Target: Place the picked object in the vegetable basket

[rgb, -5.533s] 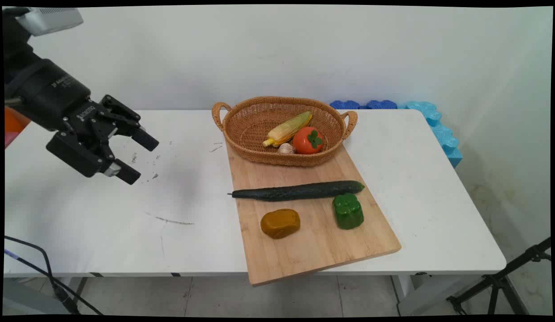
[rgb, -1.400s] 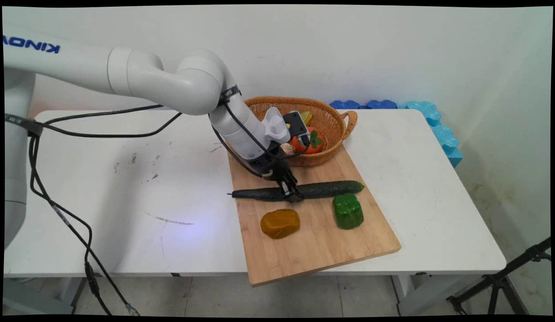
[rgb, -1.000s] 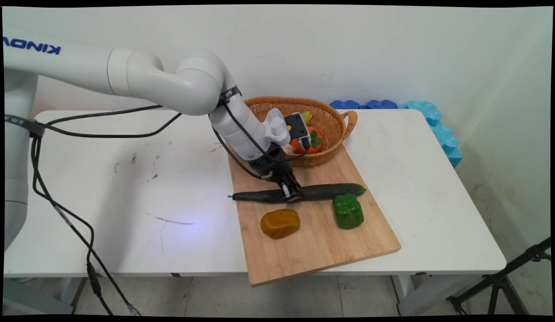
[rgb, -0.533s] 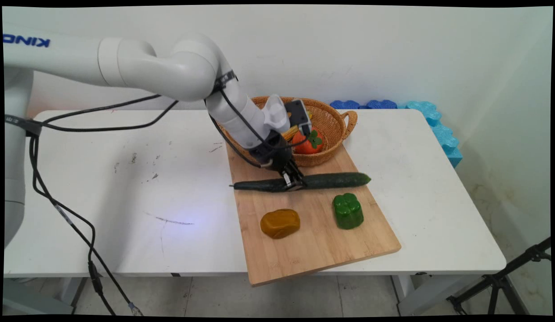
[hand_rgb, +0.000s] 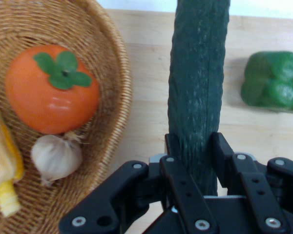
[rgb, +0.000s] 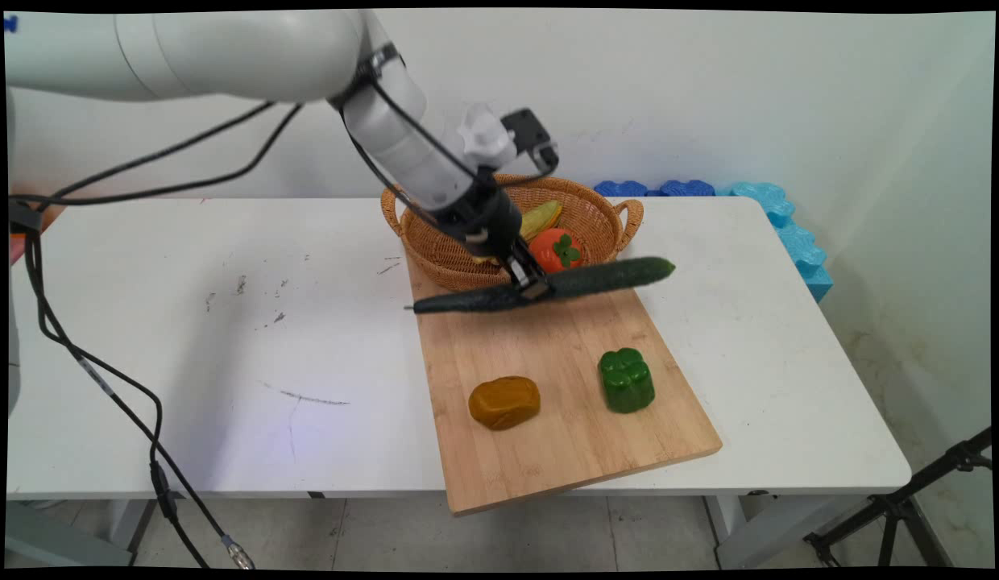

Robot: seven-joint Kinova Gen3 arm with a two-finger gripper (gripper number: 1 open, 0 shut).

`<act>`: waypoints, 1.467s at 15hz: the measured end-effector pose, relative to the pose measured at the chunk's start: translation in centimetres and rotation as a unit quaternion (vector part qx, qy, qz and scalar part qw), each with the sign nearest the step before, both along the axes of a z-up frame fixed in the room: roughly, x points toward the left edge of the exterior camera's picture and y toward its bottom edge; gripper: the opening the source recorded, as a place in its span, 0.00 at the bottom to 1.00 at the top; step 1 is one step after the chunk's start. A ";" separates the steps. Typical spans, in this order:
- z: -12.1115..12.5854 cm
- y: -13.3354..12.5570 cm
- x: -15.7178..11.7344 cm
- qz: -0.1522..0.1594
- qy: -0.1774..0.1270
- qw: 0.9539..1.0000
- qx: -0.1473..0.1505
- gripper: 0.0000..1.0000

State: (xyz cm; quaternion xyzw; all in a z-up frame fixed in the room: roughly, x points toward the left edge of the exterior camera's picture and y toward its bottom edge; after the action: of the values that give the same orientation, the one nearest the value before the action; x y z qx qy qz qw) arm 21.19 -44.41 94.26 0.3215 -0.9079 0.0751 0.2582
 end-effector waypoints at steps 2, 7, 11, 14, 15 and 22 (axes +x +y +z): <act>1.6 -0.6 0.6 0.016 0.002 1.000 0.000 0.00; 4.5 -3.2 2.8 0.062 -0.003 0.998 -0.007 0.00; 5.2 -5.3 4.7 0.100 -0.014 0.995 -0.014 0.00; 4.7 -6.6 5.8 0.123 -0.020 0.992 -0.017 0.00; 4.5 -6.9 6.0 0.127 -0.022 0.991 -0.018 0.00; 1.9 -9.0 7.4 0.159 -0.040 0.986 -0.019 0.00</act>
State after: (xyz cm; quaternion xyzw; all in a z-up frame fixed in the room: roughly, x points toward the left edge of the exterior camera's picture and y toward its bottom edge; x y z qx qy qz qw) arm 28.61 -53.41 96.15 0.4540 -0.8530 0.1450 0.2126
